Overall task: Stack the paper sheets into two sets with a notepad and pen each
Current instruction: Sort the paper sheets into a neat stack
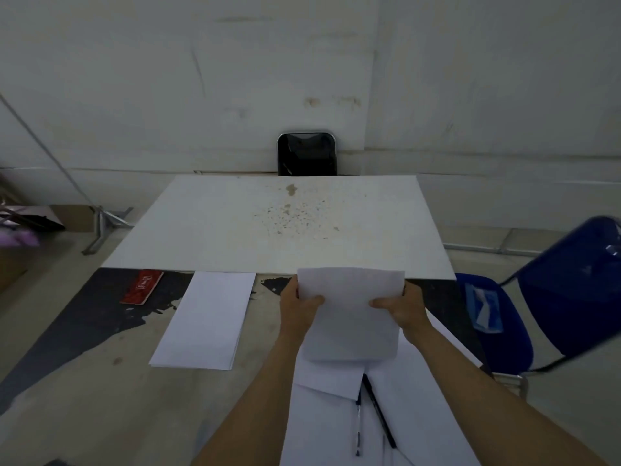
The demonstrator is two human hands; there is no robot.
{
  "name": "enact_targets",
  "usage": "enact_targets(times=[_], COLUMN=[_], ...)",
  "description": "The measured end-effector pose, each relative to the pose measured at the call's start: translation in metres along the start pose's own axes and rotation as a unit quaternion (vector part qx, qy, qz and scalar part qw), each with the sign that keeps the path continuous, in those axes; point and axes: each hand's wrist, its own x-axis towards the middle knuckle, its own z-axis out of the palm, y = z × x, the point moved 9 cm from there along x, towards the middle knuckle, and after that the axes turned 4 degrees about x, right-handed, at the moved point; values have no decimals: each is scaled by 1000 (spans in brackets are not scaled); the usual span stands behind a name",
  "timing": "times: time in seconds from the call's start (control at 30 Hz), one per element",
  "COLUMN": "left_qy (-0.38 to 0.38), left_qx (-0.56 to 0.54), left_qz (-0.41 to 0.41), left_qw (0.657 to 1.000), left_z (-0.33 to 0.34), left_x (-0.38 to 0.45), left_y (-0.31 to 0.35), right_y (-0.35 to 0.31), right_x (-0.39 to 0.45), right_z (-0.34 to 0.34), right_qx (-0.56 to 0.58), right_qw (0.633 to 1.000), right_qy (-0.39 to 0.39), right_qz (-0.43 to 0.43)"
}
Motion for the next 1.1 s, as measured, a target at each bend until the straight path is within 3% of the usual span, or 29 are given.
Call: enact_targets(times=[0.33, 0.67, 0.9, 1.1], left_qy=[5, 9, 36, -38], left_qx=[-15, 29, 51, 227], left_qz=[42, 7, 29, 78], left_qw=[999, 1000, 998, 970], left_z=[2, 14, -28, -80], left_x=[12, 22, 60, 67], left_y=[35, -17, 1, -7], right_y=[-26, 25, -25, -26], right_x=[16, 27, 43, 38], right_z=[0, 1, 53, 132], right_qx=[3, -59, -50, -82], right_qw=[999, 998, 997, 991], right_qy=[-18, 18, -21, -65], right_qz=[-31, 4, -48, -84])
